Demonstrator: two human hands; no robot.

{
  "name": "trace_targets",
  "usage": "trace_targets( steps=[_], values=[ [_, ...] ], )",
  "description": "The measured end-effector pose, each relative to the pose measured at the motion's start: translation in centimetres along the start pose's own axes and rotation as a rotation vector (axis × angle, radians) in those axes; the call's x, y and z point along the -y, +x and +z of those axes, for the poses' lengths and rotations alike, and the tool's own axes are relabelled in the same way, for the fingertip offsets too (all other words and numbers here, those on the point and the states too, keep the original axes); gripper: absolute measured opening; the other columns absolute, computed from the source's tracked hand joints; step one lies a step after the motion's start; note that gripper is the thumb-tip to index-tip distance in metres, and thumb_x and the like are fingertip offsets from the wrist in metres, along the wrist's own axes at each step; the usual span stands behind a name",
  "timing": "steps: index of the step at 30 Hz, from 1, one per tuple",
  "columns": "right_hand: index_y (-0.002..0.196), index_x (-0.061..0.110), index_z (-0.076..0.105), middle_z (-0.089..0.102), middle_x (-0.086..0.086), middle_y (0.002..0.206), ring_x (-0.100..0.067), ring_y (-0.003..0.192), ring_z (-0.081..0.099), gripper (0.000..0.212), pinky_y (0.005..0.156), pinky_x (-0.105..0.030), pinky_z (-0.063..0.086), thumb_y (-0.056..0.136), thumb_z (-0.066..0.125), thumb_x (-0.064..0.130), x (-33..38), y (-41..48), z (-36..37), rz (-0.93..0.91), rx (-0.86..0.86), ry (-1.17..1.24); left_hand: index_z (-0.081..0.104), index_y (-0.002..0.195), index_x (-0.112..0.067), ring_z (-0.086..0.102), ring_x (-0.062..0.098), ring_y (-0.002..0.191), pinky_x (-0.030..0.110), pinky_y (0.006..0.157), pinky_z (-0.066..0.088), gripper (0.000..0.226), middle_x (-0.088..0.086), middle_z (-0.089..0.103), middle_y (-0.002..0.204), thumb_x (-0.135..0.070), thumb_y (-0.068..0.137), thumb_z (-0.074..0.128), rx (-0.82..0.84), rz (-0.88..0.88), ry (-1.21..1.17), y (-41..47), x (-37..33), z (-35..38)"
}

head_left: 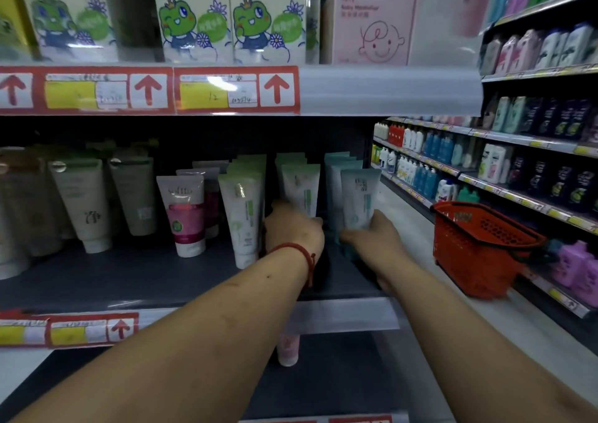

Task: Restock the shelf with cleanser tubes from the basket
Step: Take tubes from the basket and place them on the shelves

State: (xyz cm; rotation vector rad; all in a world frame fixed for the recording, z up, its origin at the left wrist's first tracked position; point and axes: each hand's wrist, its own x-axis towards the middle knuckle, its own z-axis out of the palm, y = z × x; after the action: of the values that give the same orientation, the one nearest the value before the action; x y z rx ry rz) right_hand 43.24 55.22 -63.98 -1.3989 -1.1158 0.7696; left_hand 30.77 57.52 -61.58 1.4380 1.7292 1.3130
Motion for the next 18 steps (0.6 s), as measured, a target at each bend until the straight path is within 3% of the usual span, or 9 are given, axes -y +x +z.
trace_targets(
  steps=[3,7,18],
  values=[
    [0.119,0.013,0.054,0.066,-0.007,0.107,-0.017,0.089,0.064,0.041,0.061,-0.025,0.053,0.084,0.070,0.001,-0.2,0.1,0.0,-0.005,0.002,0.019,0.049,0.131,-0.002,0.064,0.033,0.116,0.038,0.088,0.055,0.051,0.016,0.062,0.131,-0.012,0.088,0.075,-0.015,-0.029,0.061,0.7,-0.6,0.8],
    [0.117,0.014,0.056,0.067,-0.006,0.106,-0.018,0.091,0.065,0.041,0.069,-0.029,0.056,0.082,0.071,0.000,-0.5,0.2,0.0,-0.019,-0.002,0.044,0.044,0.134,0.001,0.060,0.034,0.123,0.039,0.093,0.052,0.049,0.019,0.057,0.136,-0.004,0.091,0.069,-0.072,-0.073,0.083,1.3,-0.8,1.5],
    [0.113,0.016,0.055,0.066,-0.004,0.103,-0.015,0.086,0.063,0.036,0.073,-0.030,0.056,0.084,0.070,-0.001,-0.6,0.4,0.2,-0.036,0.001,0.072,0.041,0.137,0.004,0.058,0.036,0.126,0.042,0.096,0.052,0.048,0.022,0.055,0.139,-0.012,0.098,0.064,-0.025,-0.089,0.156,2.0,-0.8,2.1]
  ],
)
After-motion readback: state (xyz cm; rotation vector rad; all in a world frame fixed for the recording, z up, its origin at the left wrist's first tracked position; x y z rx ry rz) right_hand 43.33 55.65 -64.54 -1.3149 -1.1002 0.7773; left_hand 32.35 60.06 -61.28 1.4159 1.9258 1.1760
